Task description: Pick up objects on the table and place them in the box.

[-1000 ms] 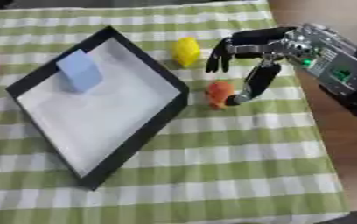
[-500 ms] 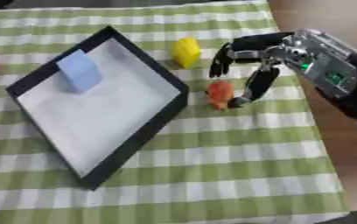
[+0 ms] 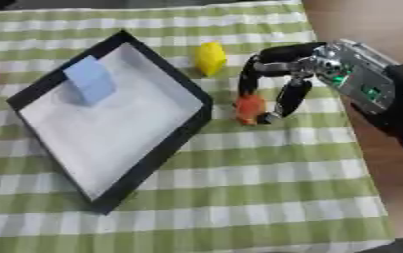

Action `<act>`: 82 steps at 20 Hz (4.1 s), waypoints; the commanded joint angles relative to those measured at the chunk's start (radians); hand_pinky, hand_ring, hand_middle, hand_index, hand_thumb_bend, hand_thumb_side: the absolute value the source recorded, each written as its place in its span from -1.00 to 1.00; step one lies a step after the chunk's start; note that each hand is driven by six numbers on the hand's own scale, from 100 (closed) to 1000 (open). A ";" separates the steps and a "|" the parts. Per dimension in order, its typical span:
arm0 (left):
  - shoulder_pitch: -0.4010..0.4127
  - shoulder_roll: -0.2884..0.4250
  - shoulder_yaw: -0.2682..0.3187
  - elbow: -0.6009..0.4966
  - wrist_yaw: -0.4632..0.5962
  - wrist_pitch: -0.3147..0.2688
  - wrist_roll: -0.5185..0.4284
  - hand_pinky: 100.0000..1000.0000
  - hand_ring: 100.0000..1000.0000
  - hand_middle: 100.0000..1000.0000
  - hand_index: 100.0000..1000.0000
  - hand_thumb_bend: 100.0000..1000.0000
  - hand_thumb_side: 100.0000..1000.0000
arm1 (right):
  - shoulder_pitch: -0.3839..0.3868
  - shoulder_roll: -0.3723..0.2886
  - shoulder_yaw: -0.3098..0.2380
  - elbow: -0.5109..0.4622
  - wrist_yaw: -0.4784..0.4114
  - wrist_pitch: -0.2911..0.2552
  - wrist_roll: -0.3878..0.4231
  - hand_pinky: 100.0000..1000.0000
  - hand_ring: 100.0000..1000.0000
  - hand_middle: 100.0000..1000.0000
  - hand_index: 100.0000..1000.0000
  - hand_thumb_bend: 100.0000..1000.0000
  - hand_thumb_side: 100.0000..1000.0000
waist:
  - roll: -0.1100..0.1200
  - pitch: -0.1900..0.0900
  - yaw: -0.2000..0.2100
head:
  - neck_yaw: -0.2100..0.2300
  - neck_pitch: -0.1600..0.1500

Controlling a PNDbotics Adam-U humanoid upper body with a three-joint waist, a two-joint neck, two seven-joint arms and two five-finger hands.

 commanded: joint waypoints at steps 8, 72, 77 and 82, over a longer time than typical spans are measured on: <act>-0.003 0.012 0.002 -0.012 0.003 0.000 -0.005 0.59 0.54 0.63 0.61 -0.96 0.63 | -0.010 0.010 -0.003 0.025 0.058 -0.024 -0.048 0.50 0.18 -0.11 0.17 -0.31 -1.00 | 0.015 -0.012 0.000 | 0.005 -0.009; -0.020 0.057 0.038 -0.064 -0.007 -0.024 0.028 0.60 0.55 0.63 0.61 -0.96 0.53 | -0.566 0.591 0.123 -0.074 -0.089 0.124 0.195 0.46 0.07 -0.24 0.04 -0.64 -1.00 | 0.007 -0.040 0.020 | -0.087 0.006; -0.015 0.059 0.035 -0.061 -0.008 -0.023 0.026 0.60 0.55 0.63 0.61 -0.96 0.54 | -0.550 0.631 0.124 0.050 -0.001 0.040 0.152 0.46 0.07 -0.24 0.04 -0.62 -1.00 | 0.007 -0.039 0.016 | -0.087 0.006; -0.011 0.058 0.033 -0.059 -0.009 -0.023 0.024 0.60 0.55 0.63 0.61 -0.97 0.55 | -0.539 0.630 0.102 0.122 0.053 -0.028 0.105 0.46 0.06 -0.25 0.04 -0.62 -1.00 | 0.008 -0.038 0.014 | -0.084 0.006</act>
